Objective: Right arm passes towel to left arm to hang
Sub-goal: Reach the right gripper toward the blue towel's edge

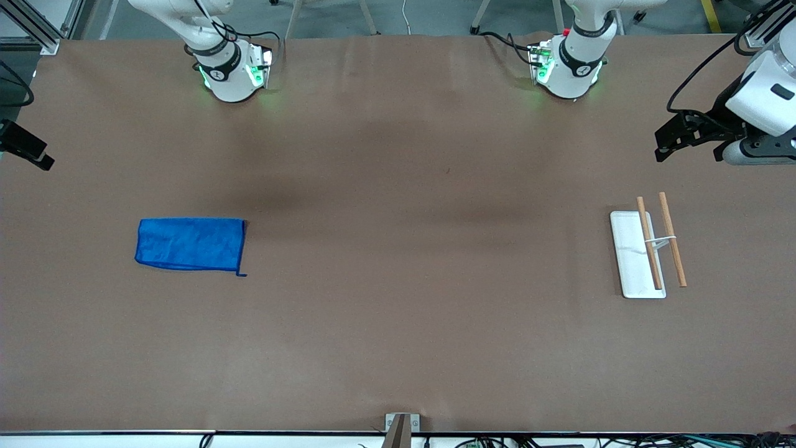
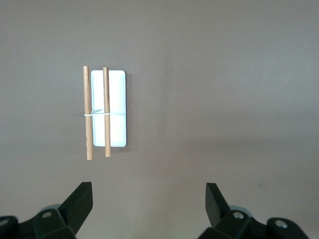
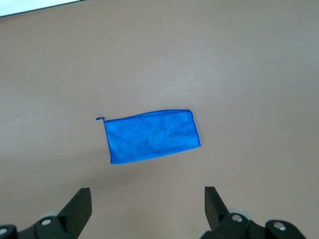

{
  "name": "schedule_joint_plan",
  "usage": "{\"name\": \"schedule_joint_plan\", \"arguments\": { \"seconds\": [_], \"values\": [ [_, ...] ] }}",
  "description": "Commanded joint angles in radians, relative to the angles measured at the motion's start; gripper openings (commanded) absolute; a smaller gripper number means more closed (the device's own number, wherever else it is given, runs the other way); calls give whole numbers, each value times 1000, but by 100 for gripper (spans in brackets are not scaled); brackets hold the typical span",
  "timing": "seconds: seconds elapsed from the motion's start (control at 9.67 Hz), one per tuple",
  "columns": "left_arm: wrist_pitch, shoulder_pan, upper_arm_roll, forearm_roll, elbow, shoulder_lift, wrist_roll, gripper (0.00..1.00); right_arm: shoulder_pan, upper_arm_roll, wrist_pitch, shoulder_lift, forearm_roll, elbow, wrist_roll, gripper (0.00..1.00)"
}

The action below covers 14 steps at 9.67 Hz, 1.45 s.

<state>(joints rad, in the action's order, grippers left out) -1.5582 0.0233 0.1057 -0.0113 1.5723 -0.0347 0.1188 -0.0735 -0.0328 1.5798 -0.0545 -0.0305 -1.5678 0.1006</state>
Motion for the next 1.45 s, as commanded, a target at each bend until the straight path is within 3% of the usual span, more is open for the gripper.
{"name": "schedule_joint_plan", "arguments": {
  "seconds": [0.0,0.41,0.62,0.83,1.14,1.34],
  "values": [
    [6,-3,2,1,25,9,4,100,-3,-1,-11,4,11,11,-5,100],
    [6,-3,2,1,23,12,7,100,-9,-4,6,7,11,-32,-13,100],
    [6,-3,2,1,23,13,7,100,-23,-6,78,22,11,-145,-28,100],
    [6,-3,2,1,23,18,7,100,-22,-6,245,71,9,-295,-59,100],
    [4,-3,2,1,23,19,7,100,-40,-7,513,261,9,-418,-139,100],
    [4,-3,2,1,25,21,7,100,-42,-6,764,358,9,-527,-175,100]
  ]
}}
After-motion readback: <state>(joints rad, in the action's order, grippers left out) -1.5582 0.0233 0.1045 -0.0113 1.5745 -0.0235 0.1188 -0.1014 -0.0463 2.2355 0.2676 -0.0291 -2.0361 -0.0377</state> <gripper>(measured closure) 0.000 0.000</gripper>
